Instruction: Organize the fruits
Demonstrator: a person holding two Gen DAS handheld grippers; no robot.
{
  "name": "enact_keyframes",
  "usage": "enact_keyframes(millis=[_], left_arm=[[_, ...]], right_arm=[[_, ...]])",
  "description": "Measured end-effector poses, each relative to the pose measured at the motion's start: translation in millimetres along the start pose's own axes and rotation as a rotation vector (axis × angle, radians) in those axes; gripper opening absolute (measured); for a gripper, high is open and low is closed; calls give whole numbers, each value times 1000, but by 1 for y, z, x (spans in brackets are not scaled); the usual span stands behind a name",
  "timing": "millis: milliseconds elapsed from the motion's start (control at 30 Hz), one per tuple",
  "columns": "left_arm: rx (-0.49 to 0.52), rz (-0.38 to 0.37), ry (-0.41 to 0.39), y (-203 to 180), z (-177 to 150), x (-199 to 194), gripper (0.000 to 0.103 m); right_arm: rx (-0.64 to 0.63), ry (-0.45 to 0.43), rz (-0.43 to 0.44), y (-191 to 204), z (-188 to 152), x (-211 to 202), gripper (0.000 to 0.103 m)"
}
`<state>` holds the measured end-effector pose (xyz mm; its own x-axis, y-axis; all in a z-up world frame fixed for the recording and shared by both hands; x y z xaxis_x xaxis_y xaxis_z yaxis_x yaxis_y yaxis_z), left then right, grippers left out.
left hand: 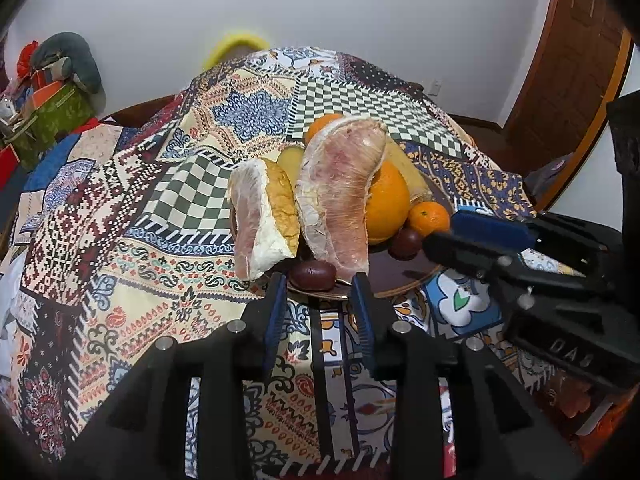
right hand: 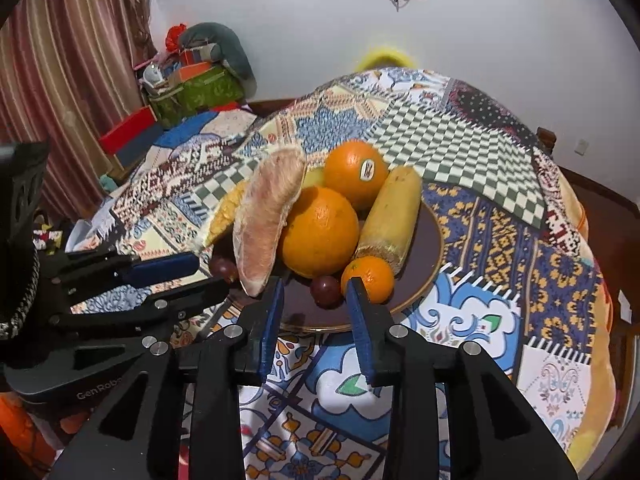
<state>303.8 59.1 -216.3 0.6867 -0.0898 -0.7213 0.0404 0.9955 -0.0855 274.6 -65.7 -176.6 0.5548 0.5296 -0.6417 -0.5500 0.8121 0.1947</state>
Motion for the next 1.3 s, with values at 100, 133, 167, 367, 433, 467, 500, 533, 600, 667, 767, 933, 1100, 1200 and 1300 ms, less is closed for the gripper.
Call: enact_keyframes(millis=[100,133,167,367,433,467,500,533,600,667,767,933,1100,1200,1300], left_arm=[[-7,-3,-26,0,3,-16,33],[-10,-3,-38,0,4,-22,33],[-11,-4,-55,-1,6,-32,33],[-6,0,-165,-8,16,-89,33],[-5,1,-205,-11,21,-110,33],[-4,2,-231,-13,23,-123,33],[-3,2,-252,-15,25,-133,33],[-3,2,-285,-18,26,-150,33],[-1,4,-331,-20,27,-171,33],[1,8,-386,-24,27,-197,33],[6,10,-463,-30,26,-232,33],[11,19,-559,-38,22,-275,34],[21,44,-642,-45,15,-307,50],[32,61,-674,-50,10,-317,57],[42,79,-686,-53,6,-322,63]], right_arm=[[6,-36,-6,1,6,-17,30],[7,-45,-8,1,7,-21,30],[6,-65,-12,3,10,-30,30],[0,-174,-32,14,24,-81,30],[-4,-203,-30,18,27,-96,30],[-6,-223,-32,20,28,-106,30],[-9,-246,-32,23,29,-118,30],[-11,-263,-33,25,29,-126,30],[-22,-306,-41,33,31,-147,30],[-32,-346,-49,40,30,-166,30],[-40,-419,-50,51,31,-197,30],[-42,-514,-47,63,30,-233,32],[-58,-590,-70,74,26,-254,46],[-49,-615,-74,78,22,-259,57],[-40,-629,-82,80,19,-260,64]])
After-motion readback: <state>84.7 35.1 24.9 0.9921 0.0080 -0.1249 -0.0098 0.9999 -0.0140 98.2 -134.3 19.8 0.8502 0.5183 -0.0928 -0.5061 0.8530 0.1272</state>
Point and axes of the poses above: each gripper's, at about its wrist camera, not at the fingertips, and x roughly the way its jaws point, y to its left, z to its top, the point moved 1 cm from there along x, roughly the way its jaws point, and after that the axes turned 6 degrees about -y, right-handed, at the moved point
